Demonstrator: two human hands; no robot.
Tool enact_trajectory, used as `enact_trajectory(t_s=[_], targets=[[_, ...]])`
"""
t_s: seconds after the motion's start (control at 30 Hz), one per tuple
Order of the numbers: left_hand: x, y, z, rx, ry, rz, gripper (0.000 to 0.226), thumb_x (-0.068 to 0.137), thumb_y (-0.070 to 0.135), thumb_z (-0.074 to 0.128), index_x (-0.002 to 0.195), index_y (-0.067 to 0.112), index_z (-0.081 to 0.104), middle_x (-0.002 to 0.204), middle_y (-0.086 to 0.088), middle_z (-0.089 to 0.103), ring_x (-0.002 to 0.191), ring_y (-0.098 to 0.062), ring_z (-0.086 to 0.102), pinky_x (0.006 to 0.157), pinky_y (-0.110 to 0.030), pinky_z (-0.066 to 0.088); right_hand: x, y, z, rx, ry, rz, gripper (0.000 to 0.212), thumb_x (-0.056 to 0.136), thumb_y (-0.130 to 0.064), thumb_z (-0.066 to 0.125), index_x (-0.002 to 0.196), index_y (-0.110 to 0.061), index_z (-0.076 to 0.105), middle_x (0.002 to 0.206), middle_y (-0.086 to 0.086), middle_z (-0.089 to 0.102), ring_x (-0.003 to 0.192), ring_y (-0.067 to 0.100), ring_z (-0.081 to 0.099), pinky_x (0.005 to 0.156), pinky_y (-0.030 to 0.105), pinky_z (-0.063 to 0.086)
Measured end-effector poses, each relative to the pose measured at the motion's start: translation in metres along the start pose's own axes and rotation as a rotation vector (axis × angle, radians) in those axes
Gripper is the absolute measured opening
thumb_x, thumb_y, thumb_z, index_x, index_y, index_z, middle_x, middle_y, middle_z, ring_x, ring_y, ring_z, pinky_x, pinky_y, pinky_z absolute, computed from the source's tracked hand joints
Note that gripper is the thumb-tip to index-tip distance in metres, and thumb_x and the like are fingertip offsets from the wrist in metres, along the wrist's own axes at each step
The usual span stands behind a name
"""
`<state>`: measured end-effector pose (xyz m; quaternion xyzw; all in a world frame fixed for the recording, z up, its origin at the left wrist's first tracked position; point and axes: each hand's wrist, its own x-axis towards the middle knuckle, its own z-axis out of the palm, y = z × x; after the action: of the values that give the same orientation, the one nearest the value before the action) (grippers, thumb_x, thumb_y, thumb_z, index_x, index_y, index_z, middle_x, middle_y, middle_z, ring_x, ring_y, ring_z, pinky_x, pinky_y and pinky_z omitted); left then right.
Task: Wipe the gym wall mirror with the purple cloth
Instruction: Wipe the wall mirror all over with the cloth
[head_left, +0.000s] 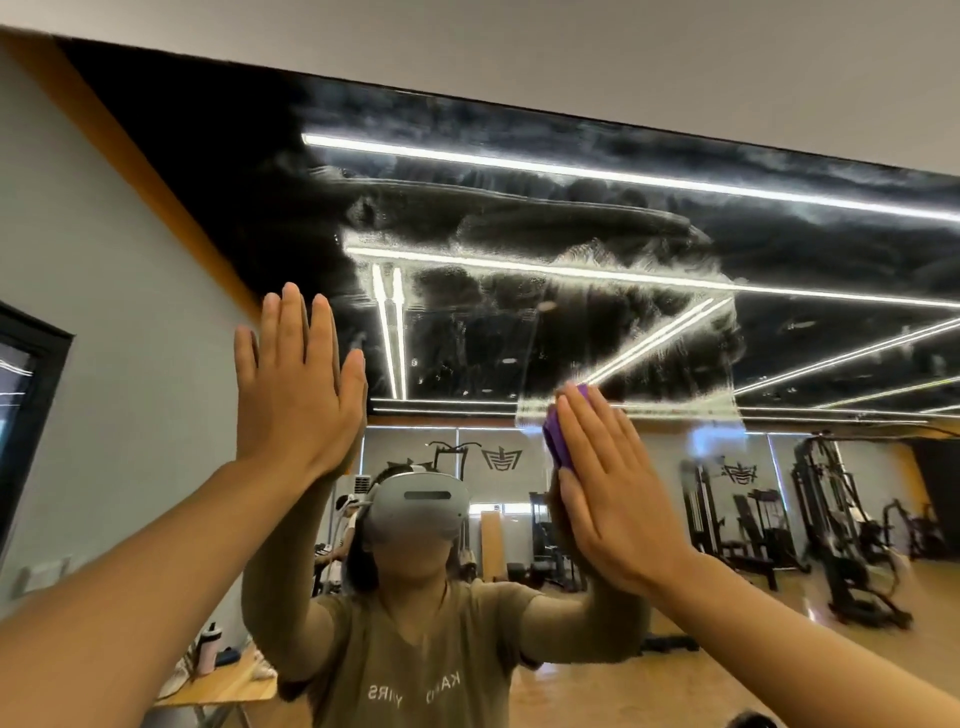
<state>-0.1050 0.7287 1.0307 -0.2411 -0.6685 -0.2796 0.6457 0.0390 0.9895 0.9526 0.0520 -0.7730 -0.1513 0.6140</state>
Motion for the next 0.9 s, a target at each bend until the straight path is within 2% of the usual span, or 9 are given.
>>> enact_trajectory(t_s=[0.07, 0.17, 0.33, 0.47, 0.57, 0.67, 0.77, 0.9], targets=[[-0.001, -0.004, -0.002, 0.009, -0.007, 0.023, 0.079, 0.097, 0.055, 0.009, 0.16, 0.009, 0.019, 0.168, -0.015, 0.01, 0.156, -0.03, 0.004, 0.124, -0.046, -0.001, 0.017, 0.004, -0.004, -0.011, 0.004, -0.015, 0.062, 0.104, -0.034, 0.027, 0.16, -0.012, 0.012, 0.168, 0.006, 0.007, 0.156, 0.015, -0.001, 0.126, 0.029, -0.002], [0.0, -0.009, -0.005, 0.001, -0.037, 0.048, 0.082, 0.095, 0.059, 0.005, 0.161, 0.011, 0.016, 0.168, -0.013, 0.007, 0.156, -0.026, 0.001, 0.123, -0.042, -0.003, 0.076, 0.018, -0.017, -0.031, 0.004, 0.106, 0.065, 0.102, -0.038, 0.021, 0.159, -0.014, 0.002, 0.168, 0.002, -0.003, 0.154, 0.012, -0.012, 0.122, 0.025, -0.014], [0.0, -0.017, -0.01, 0.022, -0.071, 0.087, 0.084, 0.092, 0.063, 0.001, 0.161, 0.016, 0.012, 0.169, -0.009, 0.004, 0.156, -0.022, -0.002, 0.123, -0.039, -0.004, 0.151, 0.024, -0.03, -0.062, 0.021, 0.262, 0.072, 0.097, -0.04, 0.013, 0.16, -0.007, 0.004, 0.169, 0.009, 0.0, 0.156, 0.02, -0.006, 0.121, 0.027, -0.013], [-0.001, -0.023, -0.014, 0.008, -0.087, 0.124, 0.083, 0.092, 0.063, 0.004, 0.161, 0.017, 0.013, 0.169, -0.007, 0.005, 0.156, -0.021, -0.002, 0.124, -0.039, -0.002, 0.105, 0.005, -0.015, -0.017, 0.076, 0.195, 0.066, 0.102, -0.039, 0.019, 0.16, -0.009, 0.007, 0.169, 0.007, 0.003, 0.156, 0.017, -0.004, 0.123, 0.027, -0.012], [-0.003, -0.024, -0.016, -0.009, -0.093, 0.136, 0.077, 0.096, 0.057, 0.015, 0.16, 0.014, 0.018, 0.168, -0.01, 0.01, 0.156, -0.024, 0.003, 0.124, -0.041, 0.001, 0.037, -0.018, -0.001, 0.049, 0.051, 0.128, 0.063, 0.105, -0.04, 0.023, 0.16, -0.013, 0.009, 0.168, 0.002, 0.003, 0.156, 0.013, -0.004, 0.126, 0.029, -0.006], [-0.005, -0.023, -0.017, -0.015, -0.097, 0.141, 0.074, 0.097, 0.052, 0.021, 0.16, 0.013, 0.02, 0.168, -0.011, 0.012, 0.156, -0.026, 0.004, 0.124, -0.041, 0.002, -0.004, -0.026, 0.007, 0.04, 0.018, 0.081, 0.062, 0.106, -0.038, 0.027, 0.161, -0.011, 0.012, 0.169, 0.004, 0.006, 0.156, 0.015, -0.001, 0.126, 0.031, -0.001], [-0.005, -0.025, -0.017, -0.019, -0.1, 0.143, 0.075, 0.097, 0.052, 0.021, 0.16, 0.013, 0.02, 0.168, -0.011, 0.012, 0.156, -0.027, 0.005, 0.124, -0.042, 0.003, 0.0, -0.021, 0.005, 0.045, -0.018, 0.052, 0.062, 0.106, -0.038, 0.026, 0.161, -0.013, 0.011, 0.169, 0.002, 0.005, 0.156, 0.014, -0.001, 0.126, 0.03, -0.002], [-0.006, -0.026, -0.016, -0.011, -0.091, 0.163, 0.079, 0.095, 0.057, 0.013, 0.16, 0.012, 0.021, 0.168, -0.011, 0.013, 0.155, -0.026, 0.006, 0.124, -0.041, 0.003, 0.054, -0.006, -0.006, 0.002, 0.006, 0.072, 0.062, 0.104, -0.044, 0.019, 0.158, -0.018, 0.004, 0.167, -0.002, -0.003, 0.154, 0.008, -0.012, 0.123, 0.025, -0.011]])
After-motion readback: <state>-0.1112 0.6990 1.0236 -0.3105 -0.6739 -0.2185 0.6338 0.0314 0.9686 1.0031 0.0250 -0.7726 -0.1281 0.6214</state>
